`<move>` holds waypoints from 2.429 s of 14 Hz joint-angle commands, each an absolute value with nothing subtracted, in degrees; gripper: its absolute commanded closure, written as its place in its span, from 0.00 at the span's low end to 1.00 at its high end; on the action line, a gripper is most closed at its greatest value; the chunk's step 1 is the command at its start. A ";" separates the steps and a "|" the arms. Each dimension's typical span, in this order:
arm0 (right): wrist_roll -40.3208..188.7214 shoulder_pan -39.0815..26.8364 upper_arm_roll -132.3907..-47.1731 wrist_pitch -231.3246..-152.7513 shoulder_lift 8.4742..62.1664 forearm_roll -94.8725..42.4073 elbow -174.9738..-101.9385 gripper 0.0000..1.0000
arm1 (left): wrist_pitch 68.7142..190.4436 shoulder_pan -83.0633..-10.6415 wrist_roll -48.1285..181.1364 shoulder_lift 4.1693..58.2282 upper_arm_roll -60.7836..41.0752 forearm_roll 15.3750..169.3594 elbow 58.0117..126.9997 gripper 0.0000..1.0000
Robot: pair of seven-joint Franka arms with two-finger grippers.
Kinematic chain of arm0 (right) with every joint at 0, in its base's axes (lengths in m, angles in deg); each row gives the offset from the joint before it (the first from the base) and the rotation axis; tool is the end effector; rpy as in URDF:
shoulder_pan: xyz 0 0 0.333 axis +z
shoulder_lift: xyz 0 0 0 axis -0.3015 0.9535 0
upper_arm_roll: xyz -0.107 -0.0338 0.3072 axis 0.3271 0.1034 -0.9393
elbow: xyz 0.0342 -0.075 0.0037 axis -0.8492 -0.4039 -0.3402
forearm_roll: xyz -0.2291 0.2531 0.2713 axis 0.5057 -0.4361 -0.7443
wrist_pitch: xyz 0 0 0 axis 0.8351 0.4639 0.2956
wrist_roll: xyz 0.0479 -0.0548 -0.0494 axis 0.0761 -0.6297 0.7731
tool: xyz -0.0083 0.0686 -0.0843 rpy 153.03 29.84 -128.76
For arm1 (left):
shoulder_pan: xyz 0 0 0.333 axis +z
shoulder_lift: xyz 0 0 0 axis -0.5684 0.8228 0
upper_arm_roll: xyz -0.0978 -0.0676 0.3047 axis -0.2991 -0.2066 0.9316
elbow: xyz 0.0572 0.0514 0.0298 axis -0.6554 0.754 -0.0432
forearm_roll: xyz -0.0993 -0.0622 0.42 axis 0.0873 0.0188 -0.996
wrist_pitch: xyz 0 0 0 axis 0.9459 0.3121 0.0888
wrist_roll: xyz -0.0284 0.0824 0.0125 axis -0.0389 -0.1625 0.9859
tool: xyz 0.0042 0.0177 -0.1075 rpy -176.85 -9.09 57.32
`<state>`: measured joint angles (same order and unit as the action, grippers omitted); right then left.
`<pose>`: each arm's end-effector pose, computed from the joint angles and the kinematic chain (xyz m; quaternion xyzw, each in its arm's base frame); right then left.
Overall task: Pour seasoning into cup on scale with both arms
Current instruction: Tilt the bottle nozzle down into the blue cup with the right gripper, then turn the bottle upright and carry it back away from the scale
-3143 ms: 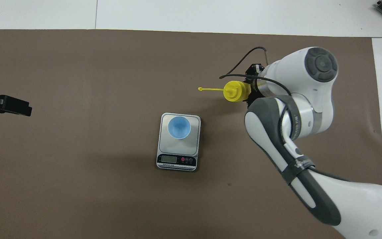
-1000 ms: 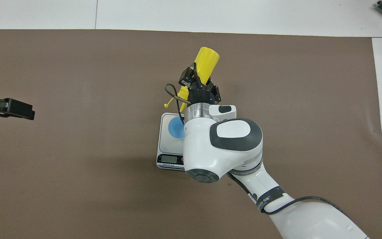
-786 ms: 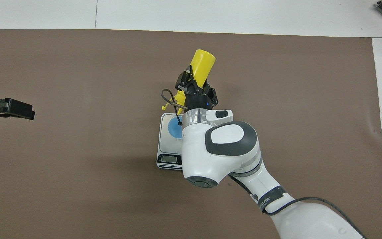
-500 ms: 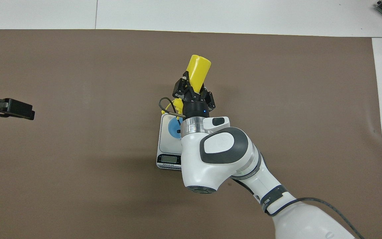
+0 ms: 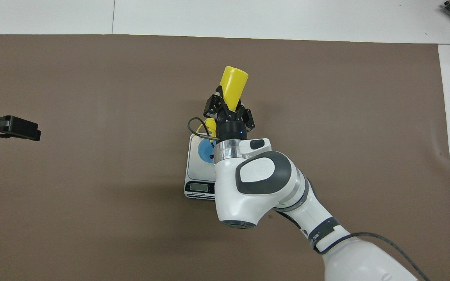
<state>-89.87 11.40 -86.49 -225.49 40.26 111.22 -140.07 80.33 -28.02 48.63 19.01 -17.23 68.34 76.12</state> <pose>0.5747 0.3938 0.3472 -0.8025 0.2350 -0.5189 0.1776 0.5820 -0.0429 0.6303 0.9984 -0.0541 -0.0132 0.0067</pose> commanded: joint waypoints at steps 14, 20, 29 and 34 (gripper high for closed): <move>-93.50 4.25 -86.62 -237.92 33.95 83.06 -140.52 1.00 | 80.32 -27.43 48.60 17.27 -17.46 67.76 77.97 0.00; -92.10 5.13 -86.80 -233.63 32.73 63.20 -140.35 1.00 | 80.32 -27.43 48.60 17.27 -17.46 67.76 77.97 0.00; -62.43 3.20 -88.91 -217.99 27.72 24.00 -138.77 1.00 | 80.32 -27.43 48.60 17.27 -17.46 67.76 77.97 0.00; -43.43 -2.24 -88.73 -208.66 26.04 5.89 -139.12 1.00 | 80.23 -27.43 48.60 17.27 -17.37 67.76 77.97 0.00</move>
<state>-49.38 0.15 -88.18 -210.42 27.24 11.52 -138.56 80.33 -28.02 48.63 19.01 -17.22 68.34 76.12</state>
